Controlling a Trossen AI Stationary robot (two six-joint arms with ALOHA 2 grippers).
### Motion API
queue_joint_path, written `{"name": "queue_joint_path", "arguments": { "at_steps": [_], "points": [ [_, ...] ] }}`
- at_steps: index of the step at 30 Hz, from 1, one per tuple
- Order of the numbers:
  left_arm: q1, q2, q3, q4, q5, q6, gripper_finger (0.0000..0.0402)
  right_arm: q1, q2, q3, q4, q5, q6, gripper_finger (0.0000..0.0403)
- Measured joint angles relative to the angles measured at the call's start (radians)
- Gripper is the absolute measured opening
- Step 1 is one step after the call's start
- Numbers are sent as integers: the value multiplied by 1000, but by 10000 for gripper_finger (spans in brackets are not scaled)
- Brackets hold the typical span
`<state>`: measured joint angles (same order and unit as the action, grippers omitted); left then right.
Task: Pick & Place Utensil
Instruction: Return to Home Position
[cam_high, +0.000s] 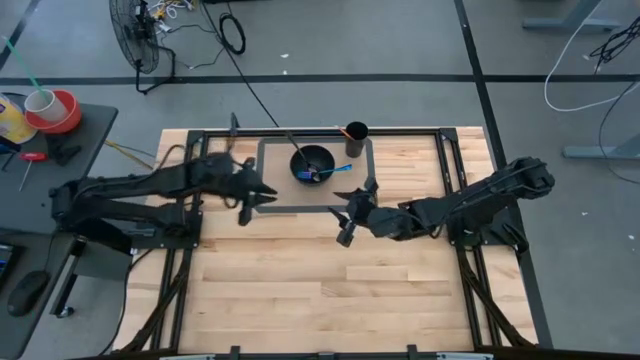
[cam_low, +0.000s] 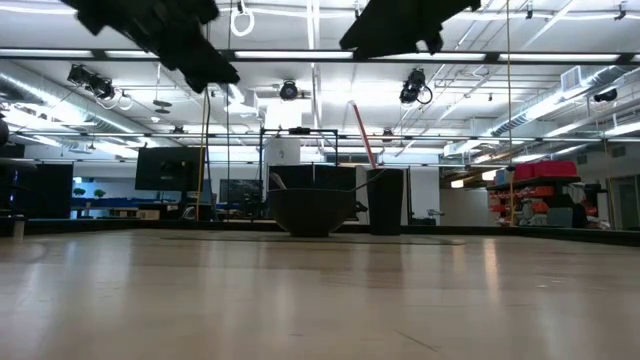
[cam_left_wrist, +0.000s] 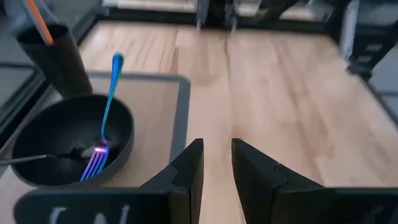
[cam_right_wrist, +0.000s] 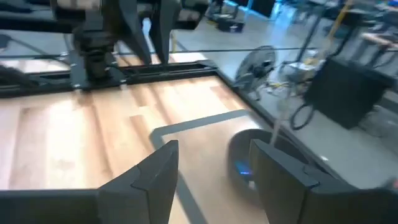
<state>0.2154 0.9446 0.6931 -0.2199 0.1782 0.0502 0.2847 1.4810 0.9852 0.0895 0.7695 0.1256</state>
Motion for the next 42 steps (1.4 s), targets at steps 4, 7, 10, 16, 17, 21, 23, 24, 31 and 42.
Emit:
{"name": "queue_joint_path", "arguments": {
  "at_steps": [4, 7, 10, 16, 17, 21, 23, 24, 31, 42],
  "points": [
    [-30, -160, -100, 82, -21, -37, 87, -20, 13, 0, 47, -121, -22, 201],
    [-45, -278, -182, 164, -25, -65, 87, -22, 15, 0, 80, -181, -62, 201],
    [-47, -384, -249, 197, -26, -90, 87, -22, 15, 0, 101, -195, -83, 201],
    [-56, -567, -338, 212, -32, -130, 87, -25, 35, 0, 115, -212, -80, 201],
    [-61, -596, -350, 218, -47, -141, 87, -25, 45, 0, 126, -214, -79, 201],
    [-83, -710, -403, 239, -114, -147, 87, -28, 80, 0, 170, -281, -78, 201],
    [-95, -763, -425, 236, -133, -151, 87, -28, 85, 0, 197, -327, -62, 201],
    [-100, -786, -435, 237, -135, -152, 87, -28, 84, 0, 213, -346, -55, 201],
    [-132, -944, -533, 254, -158, -151, 87, 3, 80, 0, 189, -398, -97, 201],
    [-135, -932, -543, 246, -218, -146, 87, -30, -114, -252, 333, -558, -68, 201]
  ]
}}
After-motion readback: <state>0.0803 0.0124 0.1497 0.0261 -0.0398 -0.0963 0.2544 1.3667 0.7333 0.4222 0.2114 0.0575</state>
